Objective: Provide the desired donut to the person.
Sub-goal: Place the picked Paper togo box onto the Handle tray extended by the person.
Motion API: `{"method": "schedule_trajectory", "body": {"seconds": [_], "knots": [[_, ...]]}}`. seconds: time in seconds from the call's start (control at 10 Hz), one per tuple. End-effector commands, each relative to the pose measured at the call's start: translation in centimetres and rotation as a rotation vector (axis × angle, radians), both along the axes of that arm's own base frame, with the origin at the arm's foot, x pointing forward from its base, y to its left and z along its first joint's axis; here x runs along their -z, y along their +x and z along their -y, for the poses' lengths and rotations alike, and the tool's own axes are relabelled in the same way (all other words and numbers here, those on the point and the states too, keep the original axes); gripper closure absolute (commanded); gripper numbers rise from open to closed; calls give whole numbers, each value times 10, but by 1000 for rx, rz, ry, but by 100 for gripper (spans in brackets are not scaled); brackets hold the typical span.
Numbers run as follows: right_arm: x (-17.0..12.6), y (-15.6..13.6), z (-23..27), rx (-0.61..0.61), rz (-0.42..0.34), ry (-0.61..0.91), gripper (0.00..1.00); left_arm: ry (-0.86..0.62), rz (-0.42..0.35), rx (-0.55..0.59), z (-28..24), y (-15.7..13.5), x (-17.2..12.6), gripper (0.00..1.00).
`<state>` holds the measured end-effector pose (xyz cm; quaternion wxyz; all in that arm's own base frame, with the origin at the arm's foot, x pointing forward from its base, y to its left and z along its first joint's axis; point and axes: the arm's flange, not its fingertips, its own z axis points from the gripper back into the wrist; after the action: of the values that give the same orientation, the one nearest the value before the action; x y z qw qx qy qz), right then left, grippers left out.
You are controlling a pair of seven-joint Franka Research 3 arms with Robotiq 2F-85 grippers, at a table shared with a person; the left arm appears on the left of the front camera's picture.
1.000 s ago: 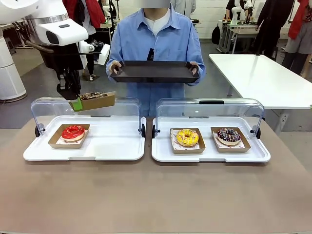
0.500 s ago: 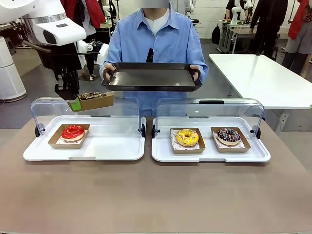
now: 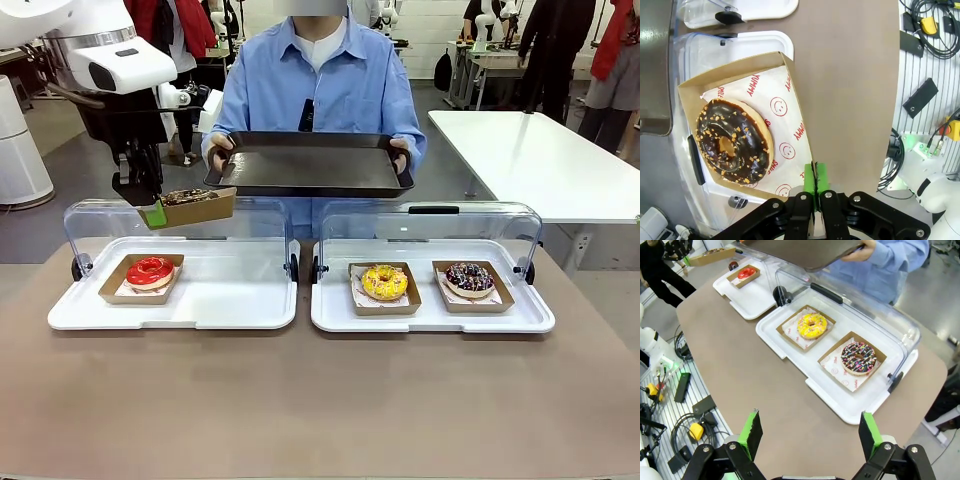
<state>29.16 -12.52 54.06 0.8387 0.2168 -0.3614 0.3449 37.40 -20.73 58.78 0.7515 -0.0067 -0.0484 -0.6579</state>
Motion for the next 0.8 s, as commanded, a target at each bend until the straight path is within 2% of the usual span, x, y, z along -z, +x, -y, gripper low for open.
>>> {"method": "schedule_trajectory", "body": {"seconds": [0.0, 0.7], "knots": [[0, 1, 0, -16, 15, 21, 0, 3, 3, 2, -1, -5, 1, 100], [0, 1, 0, -16, 15, 21, 0, 3, 3, 2, -1, -5, 1, 100]]}}
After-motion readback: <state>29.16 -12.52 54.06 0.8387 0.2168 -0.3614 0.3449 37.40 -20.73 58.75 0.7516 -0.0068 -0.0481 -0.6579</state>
